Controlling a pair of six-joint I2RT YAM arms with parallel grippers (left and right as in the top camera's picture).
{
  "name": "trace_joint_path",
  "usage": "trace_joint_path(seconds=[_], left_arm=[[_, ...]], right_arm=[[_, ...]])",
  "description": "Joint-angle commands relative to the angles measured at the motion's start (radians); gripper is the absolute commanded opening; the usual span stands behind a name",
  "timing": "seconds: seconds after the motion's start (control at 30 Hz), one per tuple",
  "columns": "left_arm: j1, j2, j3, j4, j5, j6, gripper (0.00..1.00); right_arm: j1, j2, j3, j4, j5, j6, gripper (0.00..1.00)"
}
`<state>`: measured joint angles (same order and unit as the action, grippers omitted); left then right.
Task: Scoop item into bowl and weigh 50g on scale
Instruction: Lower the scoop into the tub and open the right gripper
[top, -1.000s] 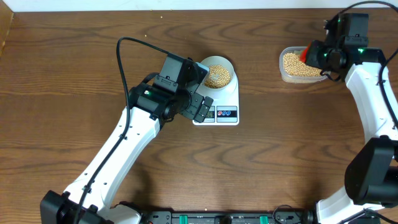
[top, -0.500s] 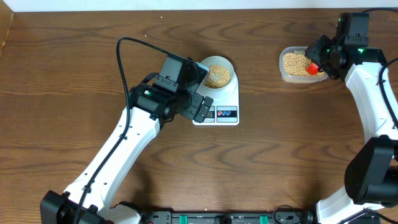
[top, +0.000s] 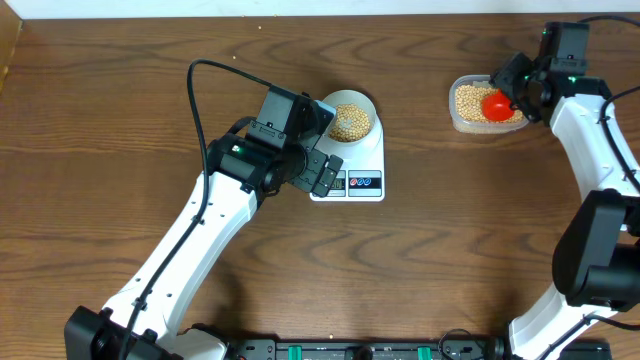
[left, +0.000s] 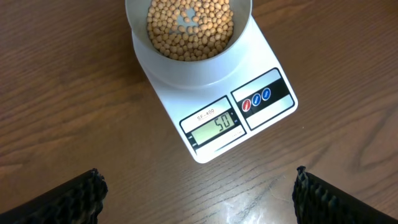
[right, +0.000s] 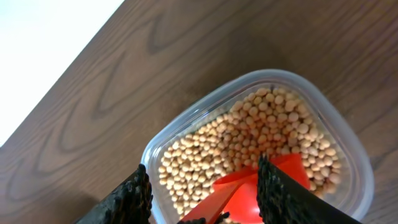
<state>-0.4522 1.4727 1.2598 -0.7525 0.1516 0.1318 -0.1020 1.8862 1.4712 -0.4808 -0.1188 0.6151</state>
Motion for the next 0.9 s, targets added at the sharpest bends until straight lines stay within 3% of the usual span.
trace_joint_path(seconds=[0.0,0.17,0.3,0.37,0.47,0.87], left_arm=[[0.006,0.006,0.001,-0.003,0.002,0.006,0.98],[0.006,0.006,0.001,-0.003,0.002,0.006,0.98],[0.006,0.006,0.001,-0.003,0.002,0.006,0.98],[0.006,0.006,0.001,-0.003,0.002,0.006,0.98],[0.006,0.006,0.001,-0.003,0.002,0.006,0.98],[0.006,0.006,0.001,-0.003,0.002,0.006,0.98]], right_arm=[[-0.023,-0.004,-0.007,0.002,-0.135,-0.053,0.59],[-0.062,-0.055,-0.006,-0.024,-0.322,-0.107,0.73],[-0.083,-0.115,-0.006,-0.085,-0.336,-0.121,0.79],[-0.095,-0.149,-0.006,-0.123,-0.335,-0.174,0.90],[-0.109,-0.177,-0.006,-0.158,-0.331,-0.214,0.99],[-0.119,-0.299,-0.006,-0.182,-0.328,-0.366,0.99]])
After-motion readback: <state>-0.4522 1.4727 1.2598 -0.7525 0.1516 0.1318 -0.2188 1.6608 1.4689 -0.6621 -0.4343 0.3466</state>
